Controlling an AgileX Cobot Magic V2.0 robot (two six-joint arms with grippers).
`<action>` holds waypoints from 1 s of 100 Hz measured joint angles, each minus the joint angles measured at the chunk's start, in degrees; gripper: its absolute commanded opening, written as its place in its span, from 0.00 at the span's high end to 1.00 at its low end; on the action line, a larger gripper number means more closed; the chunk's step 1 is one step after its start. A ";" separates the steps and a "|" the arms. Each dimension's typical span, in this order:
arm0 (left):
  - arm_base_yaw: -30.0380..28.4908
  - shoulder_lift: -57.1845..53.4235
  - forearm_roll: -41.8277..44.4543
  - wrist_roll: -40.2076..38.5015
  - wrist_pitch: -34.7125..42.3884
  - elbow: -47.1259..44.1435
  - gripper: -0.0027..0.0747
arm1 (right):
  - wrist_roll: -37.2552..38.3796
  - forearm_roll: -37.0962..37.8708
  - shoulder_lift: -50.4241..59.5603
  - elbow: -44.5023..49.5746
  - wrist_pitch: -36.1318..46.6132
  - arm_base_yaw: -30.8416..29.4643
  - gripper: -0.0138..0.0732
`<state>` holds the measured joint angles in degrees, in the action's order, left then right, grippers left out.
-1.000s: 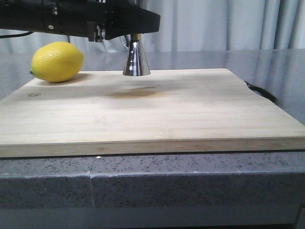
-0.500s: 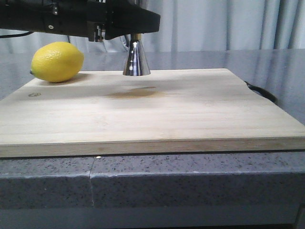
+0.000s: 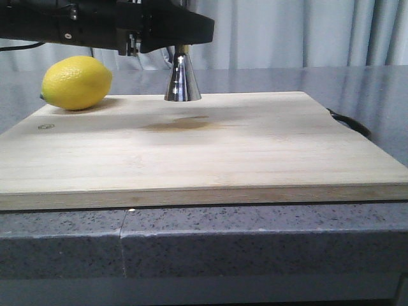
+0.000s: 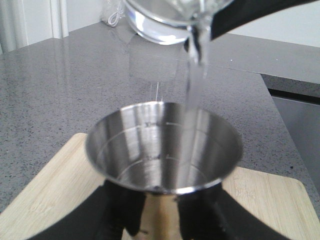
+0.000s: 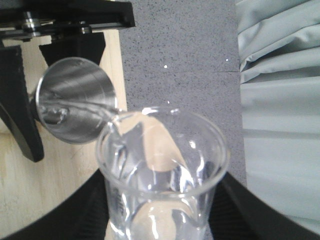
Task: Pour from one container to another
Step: 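Tilt the beaker with the right gripper, pouring liquid into the jigger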
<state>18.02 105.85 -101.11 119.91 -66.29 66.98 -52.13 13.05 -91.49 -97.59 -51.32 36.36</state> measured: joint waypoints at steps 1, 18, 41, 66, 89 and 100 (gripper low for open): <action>0.00 0.00 0.00 0.00 0.00 0.00 0.68 | 0.00 -0.01 0.00 0.00 0.00 0.00 0.50; 0.00 0.00 0.00 0.00 0.00 0.00 0.68 | -1.11 0.21 0.00 0.00 0.65 0.00 0.50; 0.00 0.00 0.00 0.00 0.00 0.00 0.68 | -3.55 0.34 0.00 0.00 2.36 0.00 0.50; 0.00 0.00 0.00 -0.04 0.00 0.00 0.68 | -6.43 0.56 0.00 0.00 3.29 0.00 0.50; 0.00 0.00 0.00 -0.04 0.00 0.00 0.68 | -7.17 1.87 0.00 0.00 3.63 0.00 0.50; 0.00 0.00 0.00 -0.04 0.00 0.00 0.68 | -7.17 2.45 0.00 0.00 3.67 0.00 0.50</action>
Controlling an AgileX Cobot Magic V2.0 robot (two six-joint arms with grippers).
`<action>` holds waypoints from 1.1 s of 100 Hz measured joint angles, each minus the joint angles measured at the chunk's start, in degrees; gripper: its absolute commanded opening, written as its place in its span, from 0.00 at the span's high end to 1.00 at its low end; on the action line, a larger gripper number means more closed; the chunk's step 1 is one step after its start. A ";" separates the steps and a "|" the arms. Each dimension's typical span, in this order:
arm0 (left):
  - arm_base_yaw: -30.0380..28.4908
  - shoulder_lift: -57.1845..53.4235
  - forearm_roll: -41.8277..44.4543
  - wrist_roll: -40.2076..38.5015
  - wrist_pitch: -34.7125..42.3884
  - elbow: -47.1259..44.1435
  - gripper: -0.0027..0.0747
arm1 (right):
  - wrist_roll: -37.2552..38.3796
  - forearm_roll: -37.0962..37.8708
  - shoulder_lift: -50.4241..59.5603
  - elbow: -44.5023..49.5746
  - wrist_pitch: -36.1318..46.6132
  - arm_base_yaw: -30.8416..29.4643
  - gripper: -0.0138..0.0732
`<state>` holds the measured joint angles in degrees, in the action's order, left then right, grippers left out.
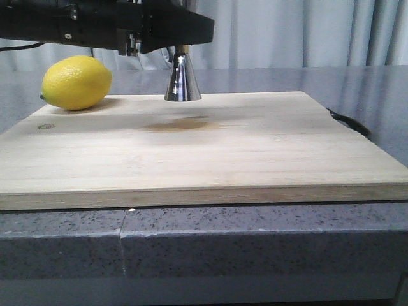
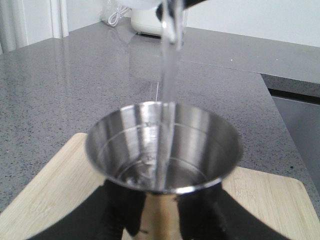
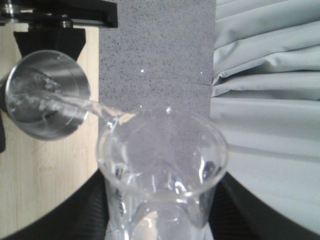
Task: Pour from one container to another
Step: 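Tilt the beaker with the right gripper, pouring liquid into the jigger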
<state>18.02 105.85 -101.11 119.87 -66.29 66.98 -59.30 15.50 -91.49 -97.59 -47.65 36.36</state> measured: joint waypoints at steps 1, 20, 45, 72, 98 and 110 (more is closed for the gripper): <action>0.00 0.00 0.00 0.00 0.00 0.00 0.68 | 0.00 0.14 0.00 0.00 0.00 0.00 0.50; 0.00 0.00 0.00 0.00 0.00 0.00 0.68 | 0.00 0.58 0.00 0.00 0.93 0.00 0.50; 0.00 0.00 0.00 0.00 0.00 0.00 0.68 | -0.12 1.98 0.00 0.00 1.41 0.00 0.50; 0.00 0.00 0.00 0.00 0.00 0.00 0.68 | -2.02 2.10 0.00 0.00 1.63 0.00 0.50; 0.00 0.00 0.00 0.00 0.00 0.00 0.68 | -3.30 2.12 0.00 0.00 1.73 0.00 0.50; 0.00 0.00 0.00 0.00 0.00 0.00 0.68 | -4.62 2.12 0.00 0.00 1.96 0.00 0.50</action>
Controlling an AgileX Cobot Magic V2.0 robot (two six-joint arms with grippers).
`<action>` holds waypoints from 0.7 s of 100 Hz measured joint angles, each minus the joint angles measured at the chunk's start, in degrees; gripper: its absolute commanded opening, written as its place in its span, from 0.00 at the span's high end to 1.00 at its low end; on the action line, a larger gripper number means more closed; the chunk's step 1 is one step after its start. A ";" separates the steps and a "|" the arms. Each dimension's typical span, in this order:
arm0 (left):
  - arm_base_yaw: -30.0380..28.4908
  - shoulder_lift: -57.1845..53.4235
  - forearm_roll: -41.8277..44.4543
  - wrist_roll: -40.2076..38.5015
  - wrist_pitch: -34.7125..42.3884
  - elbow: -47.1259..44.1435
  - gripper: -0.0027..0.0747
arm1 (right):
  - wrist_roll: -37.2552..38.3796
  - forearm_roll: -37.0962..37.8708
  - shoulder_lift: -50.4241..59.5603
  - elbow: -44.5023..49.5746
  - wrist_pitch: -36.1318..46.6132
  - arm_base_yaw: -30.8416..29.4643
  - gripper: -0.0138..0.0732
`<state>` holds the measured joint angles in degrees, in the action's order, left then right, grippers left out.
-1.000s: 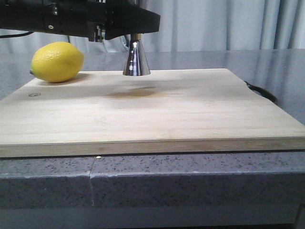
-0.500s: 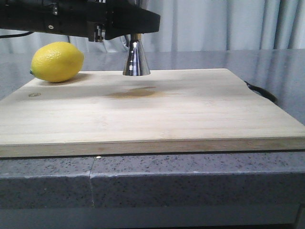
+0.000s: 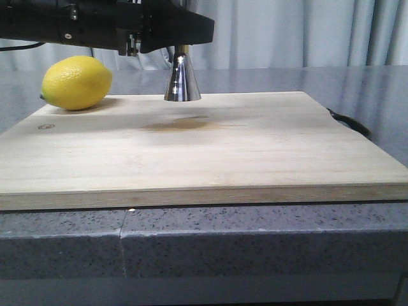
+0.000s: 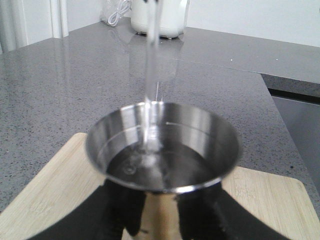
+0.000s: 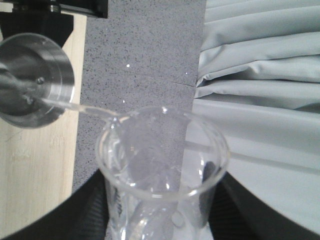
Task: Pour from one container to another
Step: 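Tilt the beaker with the right gripper, pouring liquid into the jigger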
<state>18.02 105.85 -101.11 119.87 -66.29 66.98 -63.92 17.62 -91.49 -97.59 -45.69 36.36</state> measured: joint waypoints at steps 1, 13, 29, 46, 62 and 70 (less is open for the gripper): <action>0.00 0.00 0.00 0.00 0.00 0.00 0.68 | 0.00 0.00 0.00 0.00 0.00 0.00 0.50; 0.00 0.00 0.00 0.00 0.00 0.00 0.68 | -0.96 0.00 0.00 0.00 0.12 0.00 0.50; 0.00 0.00 0.00 0.00 0.00 0.00 0.68 | -1.88 0.00 0.00 0.00 0.20 0.00 0.50; 0.00 0.00 0.00 0.00 0.00 0.00 0.68 | -3.24 0.00 0.00 0.00 0.57 0.00 0.50; 0.00 0.00 0.00 0.00 0.00 0.00 0.68 | -3.88 0.00 0.00 0.00 0.57 0.00 0.50; 0.00 0.00 0.00 0.00 0.00 0.00 0.68 | -3.99 0.00 0.00 0.00 0.57 0.00 0.50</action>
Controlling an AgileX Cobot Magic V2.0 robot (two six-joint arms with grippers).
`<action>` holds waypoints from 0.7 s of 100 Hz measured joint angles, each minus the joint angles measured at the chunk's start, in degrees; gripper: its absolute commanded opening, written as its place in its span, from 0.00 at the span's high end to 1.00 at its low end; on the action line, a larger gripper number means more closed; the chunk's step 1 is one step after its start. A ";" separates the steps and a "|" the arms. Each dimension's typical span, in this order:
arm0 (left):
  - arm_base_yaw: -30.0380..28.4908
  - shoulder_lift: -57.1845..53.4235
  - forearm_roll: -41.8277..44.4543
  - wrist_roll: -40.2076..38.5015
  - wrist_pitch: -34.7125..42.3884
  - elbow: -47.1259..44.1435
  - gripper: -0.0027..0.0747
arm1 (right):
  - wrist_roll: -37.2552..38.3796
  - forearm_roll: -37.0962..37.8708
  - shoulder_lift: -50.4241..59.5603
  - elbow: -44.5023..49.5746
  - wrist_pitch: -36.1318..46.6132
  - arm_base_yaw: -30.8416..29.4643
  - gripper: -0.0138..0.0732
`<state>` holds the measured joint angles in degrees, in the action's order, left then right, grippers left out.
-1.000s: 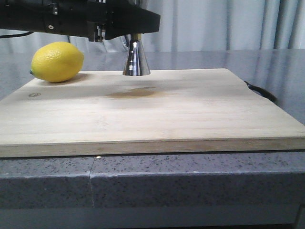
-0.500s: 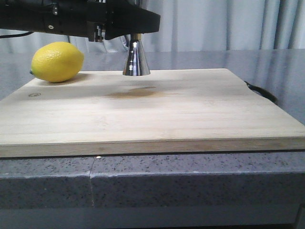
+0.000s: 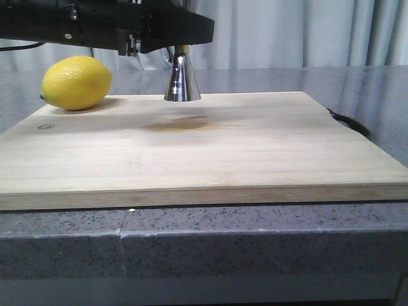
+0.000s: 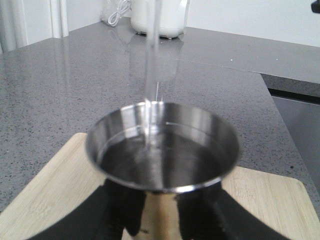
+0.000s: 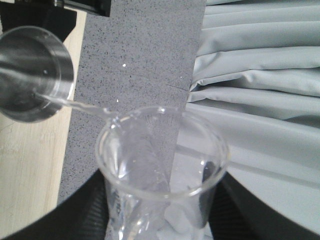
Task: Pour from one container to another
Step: 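Tilt the beaker with the right gripper, pouring liquid into the jigger, then tilt the beaker upright and set it back on the board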
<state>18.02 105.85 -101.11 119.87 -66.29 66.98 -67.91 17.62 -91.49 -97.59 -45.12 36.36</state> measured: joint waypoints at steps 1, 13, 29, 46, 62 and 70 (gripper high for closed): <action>0.00 0.00 0.00 0.00 0.00 0.00 0.68 | 0.00 0.00 0.00 0.00 0.00 0.00 0.50; 0.00 0.00 0.00 0.00 0.00 0.00 0.68 | 2.63 -2.67 0.00 0.00 0.00 0.00 0.50; 0.00 0.00 0.00 0.00 0.00 0.00 0.68 | 13.46 -5.23 0.00 0.00 0.00 0.00 0.50; 0.00 0.00 0.00 0.00 0.00 0.00 0.68 | 26.94 -5.69 0.00 0.00 0.00 -1.01 0.50; 0.00 0.00 0.00 0.00 0.00 0.00 0.68 | 38.95 -8.44 1.51 0.00 -0.10 -4.78 0.50; 0.00 0.00 0.00 0.00 0.00 0.00 0.68 | 41.68 -12.42 3.35 1.00 -0.21 -7.37 0.50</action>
<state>18.02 105.85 -101.11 119.87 -66.29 66.98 -26.23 5.20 -88.14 -96.59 -45.33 28.99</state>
